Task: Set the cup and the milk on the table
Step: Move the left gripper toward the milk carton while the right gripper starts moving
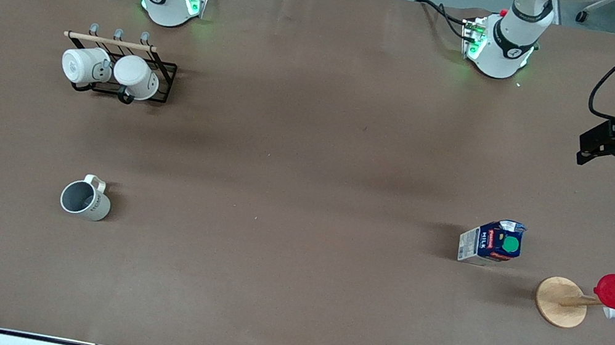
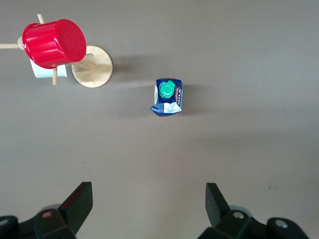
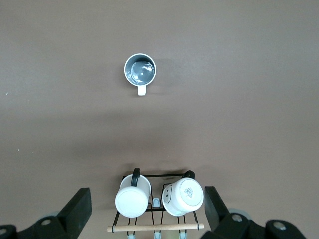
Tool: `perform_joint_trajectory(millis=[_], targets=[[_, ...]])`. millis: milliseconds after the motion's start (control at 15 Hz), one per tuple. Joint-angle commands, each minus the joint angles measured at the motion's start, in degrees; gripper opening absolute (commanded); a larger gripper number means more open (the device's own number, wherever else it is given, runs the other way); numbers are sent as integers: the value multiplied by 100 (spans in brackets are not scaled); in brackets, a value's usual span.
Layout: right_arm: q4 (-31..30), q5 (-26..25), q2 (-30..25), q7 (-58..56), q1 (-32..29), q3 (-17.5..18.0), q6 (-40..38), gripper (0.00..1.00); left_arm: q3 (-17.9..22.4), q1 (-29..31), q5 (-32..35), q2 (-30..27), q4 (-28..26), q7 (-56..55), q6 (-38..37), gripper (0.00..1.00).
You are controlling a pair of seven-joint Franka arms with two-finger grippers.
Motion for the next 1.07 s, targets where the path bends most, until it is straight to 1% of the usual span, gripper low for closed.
perform_joint_trajectory(millis=[0, 133, 333, 533, 667, 800, 933, 1000], targets=[[-160, 106, -133, 75, 16, 11, 156, 100, -12, -5, 18, 27, 100, 144, -67, 100], [-160, 115, -133, 84, 8, 2, 174, 100, -12, -31, 26, 45, 100, 153, -67, 100], [-160, 115, -124, 207, 8, 11, 148, 100, -30, -93, 18, 395, 284, 144, -58, 100], [-160, 150, -124, 207, 8, 11, 139, 100, -56, -84, -123, 808, 144, 153, 397, 100], [-160, 177, -124, 181, 8, 2, 113, 100, -65, -84, -123, 1020, -110, 109, 888, 100], [-238, 177, -89, 146, 16, 2, 86, 100, -56, -75, -106, 1126, -653, 118, 1564, 100], [-493, 177, -62, 137, 34, 11, 540, 100, -56, -75, -70, 1144, -1190, 109, 2171, 100], [-607, 185, 42, 102, 34, 11, 700, 100, -56, -58, -62, 1222, -1340, 101, 2357, 100]])
